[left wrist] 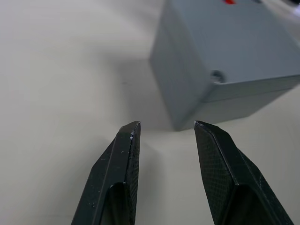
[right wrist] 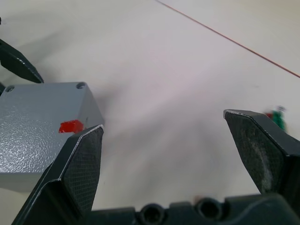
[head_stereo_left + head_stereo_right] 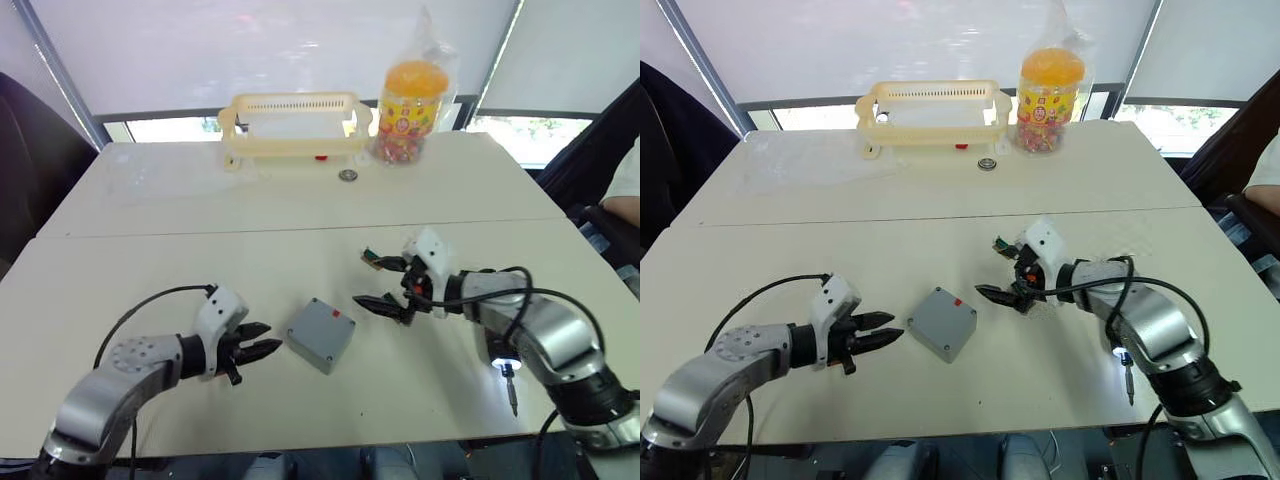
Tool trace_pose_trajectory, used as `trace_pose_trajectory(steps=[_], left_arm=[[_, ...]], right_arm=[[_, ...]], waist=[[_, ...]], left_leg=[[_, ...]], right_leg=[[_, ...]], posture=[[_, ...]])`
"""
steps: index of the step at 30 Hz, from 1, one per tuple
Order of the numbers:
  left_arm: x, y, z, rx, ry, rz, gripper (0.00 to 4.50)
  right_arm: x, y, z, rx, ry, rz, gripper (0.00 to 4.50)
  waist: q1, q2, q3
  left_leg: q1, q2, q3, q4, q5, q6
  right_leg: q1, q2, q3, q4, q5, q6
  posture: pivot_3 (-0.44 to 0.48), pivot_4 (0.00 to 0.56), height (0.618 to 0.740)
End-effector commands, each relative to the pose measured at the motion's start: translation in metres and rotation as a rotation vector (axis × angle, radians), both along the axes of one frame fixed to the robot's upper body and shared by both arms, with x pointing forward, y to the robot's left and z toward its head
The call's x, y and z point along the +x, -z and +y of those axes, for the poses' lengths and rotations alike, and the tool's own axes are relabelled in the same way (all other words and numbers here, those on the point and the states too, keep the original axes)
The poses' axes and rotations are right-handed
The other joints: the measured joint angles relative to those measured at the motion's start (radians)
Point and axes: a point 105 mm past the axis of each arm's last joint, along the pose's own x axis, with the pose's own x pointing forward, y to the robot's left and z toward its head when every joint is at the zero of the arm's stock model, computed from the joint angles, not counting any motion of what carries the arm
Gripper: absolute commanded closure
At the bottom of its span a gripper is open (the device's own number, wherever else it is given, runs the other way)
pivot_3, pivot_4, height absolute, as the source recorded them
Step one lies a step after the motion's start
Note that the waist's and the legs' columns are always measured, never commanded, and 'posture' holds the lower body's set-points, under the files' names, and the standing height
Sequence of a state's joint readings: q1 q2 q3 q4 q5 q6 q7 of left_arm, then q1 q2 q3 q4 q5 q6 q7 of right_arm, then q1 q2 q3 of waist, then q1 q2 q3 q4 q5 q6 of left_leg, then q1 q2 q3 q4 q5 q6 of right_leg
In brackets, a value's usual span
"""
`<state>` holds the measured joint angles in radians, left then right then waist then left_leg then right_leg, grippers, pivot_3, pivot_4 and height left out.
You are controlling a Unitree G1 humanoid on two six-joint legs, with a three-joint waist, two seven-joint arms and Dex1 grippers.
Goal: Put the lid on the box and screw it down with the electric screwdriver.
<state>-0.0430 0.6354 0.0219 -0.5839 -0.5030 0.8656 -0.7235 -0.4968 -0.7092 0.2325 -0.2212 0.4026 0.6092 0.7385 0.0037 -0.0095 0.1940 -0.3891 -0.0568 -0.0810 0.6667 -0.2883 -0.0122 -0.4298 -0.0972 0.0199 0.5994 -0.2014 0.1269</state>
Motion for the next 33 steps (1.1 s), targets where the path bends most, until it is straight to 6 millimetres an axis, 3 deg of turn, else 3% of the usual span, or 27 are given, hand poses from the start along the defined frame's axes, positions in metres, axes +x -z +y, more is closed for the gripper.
trace_pose_trajectory(steps=[1,9,20,28,33], left_arm=[[-0.005,-0.008,-0.009,-0.015,0.000,-0.031,2.67],[0.004,-0.003,-0.017,-0.016,-0.039,-0.048,2.67],[0.032,-0.010,-0.017,0.008,0.014,-0.100,2.67],[0.031,-0.009,-0.018,0.015,0.081,-0.088,2.67],[0.019,-0.018,-0.006,0.047,0.130,-0.062,2.67]], right_arm=[[0.006,-0.004,0.004,-0.032,-0.049,-0.069,0.01],[-0.002,0.013,0.010,-0.074,-0.132,-0.038,0.01],[-0.033,0.014,0.021,-0.006,-0.132,0.019,0.01],[-0.038,0.014,0.019,0.002,-0.070,0.017,0.01],[-0.034,-0.003,0.001,0.005,-0.041,0.004,0.01]], waist=[[0.003,0.000,0.000],[0.002,0.000,0.000],[0.007,0.000,0.000],[0.005,0.000,0.000],[0.006,0.000,0.000]], left_leg=[[0.000,0.000,0.000,0.000,0.000,0.000],[0.000,0.000,0.000,0.000,0.000,-0.001],[0.000,-0.001,-0.001,0.000,0.001,-0.001],[0.000,0.000,-0.001,0.000,0.001,-0.001],[0.000,0.000,-0.001,0.000,0.001,-0.001]], right_leg=[[0.000,0.000,0.000,0.000,0.000,0.000],[0.000,0.000,0.000,0.000,0.000,0.000],[0.000,0.000,-0.001,0.000,0.000,-0.001],[0.000,0.000,0.000,0.001,0.000,-0.001],[0.000,0.000,0.000,0.001,0.000,-0.001]], posture=[[0.000,0.150,0.740],[0.000,0.150,0.740],[0.000,0.150,0.740],[0.000,0.150,0.740],[0.000,0.150,0.740]])
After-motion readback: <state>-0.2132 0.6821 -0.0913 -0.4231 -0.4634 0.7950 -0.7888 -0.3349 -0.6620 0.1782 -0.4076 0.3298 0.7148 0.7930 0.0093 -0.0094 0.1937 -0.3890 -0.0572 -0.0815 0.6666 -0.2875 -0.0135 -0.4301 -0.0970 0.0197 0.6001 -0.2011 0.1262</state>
